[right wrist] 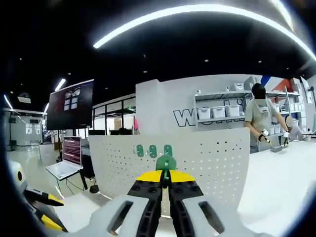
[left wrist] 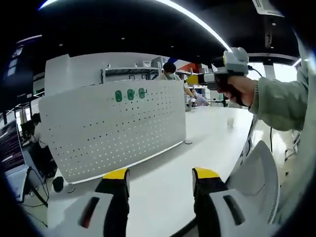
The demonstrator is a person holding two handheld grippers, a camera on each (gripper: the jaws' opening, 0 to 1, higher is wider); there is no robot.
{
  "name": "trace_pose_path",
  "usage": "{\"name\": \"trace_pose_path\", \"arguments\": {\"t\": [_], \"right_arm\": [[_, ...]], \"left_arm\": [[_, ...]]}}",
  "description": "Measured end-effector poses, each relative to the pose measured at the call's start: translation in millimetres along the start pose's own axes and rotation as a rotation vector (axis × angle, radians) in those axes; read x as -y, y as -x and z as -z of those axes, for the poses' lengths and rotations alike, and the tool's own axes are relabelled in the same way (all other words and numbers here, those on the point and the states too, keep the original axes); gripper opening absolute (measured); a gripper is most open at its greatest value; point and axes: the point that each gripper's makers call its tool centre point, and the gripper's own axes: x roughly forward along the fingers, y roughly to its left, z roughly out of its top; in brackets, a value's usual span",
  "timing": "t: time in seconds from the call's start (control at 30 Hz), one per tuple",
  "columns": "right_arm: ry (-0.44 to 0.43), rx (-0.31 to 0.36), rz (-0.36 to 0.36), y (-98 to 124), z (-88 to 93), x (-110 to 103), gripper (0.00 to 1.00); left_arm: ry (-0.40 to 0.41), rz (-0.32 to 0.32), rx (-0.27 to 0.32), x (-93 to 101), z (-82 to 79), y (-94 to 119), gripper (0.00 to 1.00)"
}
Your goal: Insert the hook assembly into the mounting plate slot until the hook locks in place.
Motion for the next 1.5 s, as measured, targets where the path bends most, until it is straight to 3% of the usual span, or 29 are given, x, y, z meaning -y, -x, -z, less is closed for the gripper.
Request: {"name": "trace_pose_path", "arguments": {"t": [0.3, 0.73, 1.5], "right_arm": [[0.026, 0.014, 0.035, -37, -5.2, 7, 0.02], [0.137, -0.011, 0.086, -88, -0.5, 18, 0.02], [0.131, -0.031, 0.163, -148, 14.8, 44, 0.02]], "left_arm": [[0.006, -0.036, -0.002, -11.0, 4.2, 8, 0.56], [0.026, -0.057, -0.014, -23.7, 10.8, 6, 0.55], [0.047, -0.084, -0.043, -43.1, 25.6, 0, 0.55]]}}
